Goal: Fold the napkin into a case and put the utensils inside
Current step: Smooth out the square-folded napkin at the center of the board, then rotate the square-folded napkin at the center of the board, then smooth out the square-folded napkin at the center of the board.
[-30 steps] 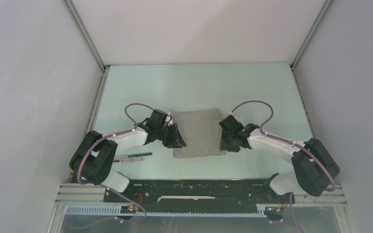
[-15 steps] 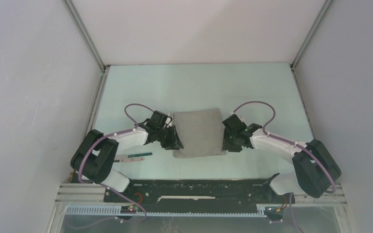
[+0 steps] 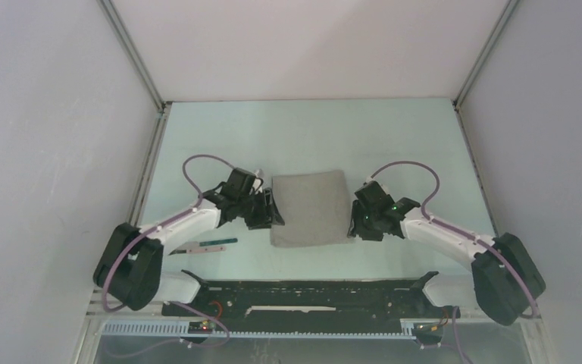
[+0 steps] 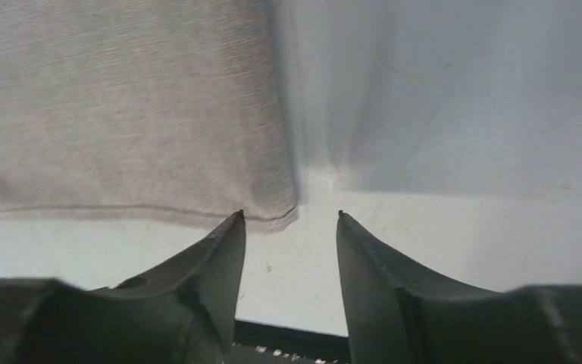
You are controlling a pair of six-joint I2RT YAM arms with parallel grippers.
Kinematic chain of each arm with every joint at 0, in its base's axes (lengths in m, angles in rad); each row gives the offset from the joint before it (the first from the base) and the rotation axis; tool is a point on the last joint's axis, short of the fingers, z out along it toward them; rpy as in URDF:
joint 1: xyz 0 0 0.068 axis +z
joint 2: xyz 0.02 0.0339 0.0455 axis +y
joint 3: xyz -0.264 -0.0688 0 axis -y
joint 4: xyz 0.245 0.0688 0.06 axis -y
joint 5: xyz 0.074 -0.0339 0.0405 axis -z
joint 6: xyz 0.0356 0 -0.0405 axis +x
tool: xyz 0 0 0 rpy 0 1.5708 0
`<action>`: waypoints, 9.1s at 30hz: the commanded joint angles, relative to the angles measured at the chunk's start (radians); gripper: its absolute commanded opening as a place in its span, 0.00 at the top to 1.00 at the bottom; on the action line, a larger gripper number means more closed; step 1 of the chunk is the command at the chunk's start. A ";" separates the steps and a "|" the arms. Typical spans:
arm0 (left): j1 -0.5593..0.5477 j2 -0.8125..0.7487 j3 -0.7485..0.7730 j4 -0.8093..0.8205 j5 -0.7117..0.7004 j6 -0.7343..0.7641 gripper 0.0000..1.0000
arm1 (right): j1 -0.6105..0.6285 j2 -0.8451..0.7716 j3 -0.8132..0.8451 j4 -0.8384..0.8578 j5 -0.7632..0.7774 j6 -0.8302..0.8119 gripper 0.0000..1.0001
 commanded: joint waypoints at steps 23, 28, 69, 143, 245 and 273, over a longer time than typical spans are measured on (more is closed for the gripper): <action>0.206 0.404 0.426 0.041 -0.001 -0.025 0.31 | -0.094 -0.044 -0.220 0.345 -0.156 0.426 0.67; 0.209 0.297 0.393 0.005 -0.068 -0.006 0.26 | -0.293 0.068 -0.187 0.470 -0.214 0.258 0.73; -0.028 0.263 -0.026 0.471 0.117 -0.390 0.73 | -0.393 0.370 0.266 0.187 -0.433 -0.199 0.31; -0.065 0.062 -0.338 0.683 0.040 -0.607 1.00 | -0.472 0.220 -0.040 0.275 -0.585 -0.119 0.48; 0.147 0.018 -0.250 0.428 0.154 -0.316 1.00 | -0.406 0.236 -0.005 0.319 -0.628 -0.072 0.60; 0.155 0.045 -0.162 0.289 0.038 -0.174 0.74 | -0.377 0.243 -0.005 0.325 -0.605 -0.071 0.66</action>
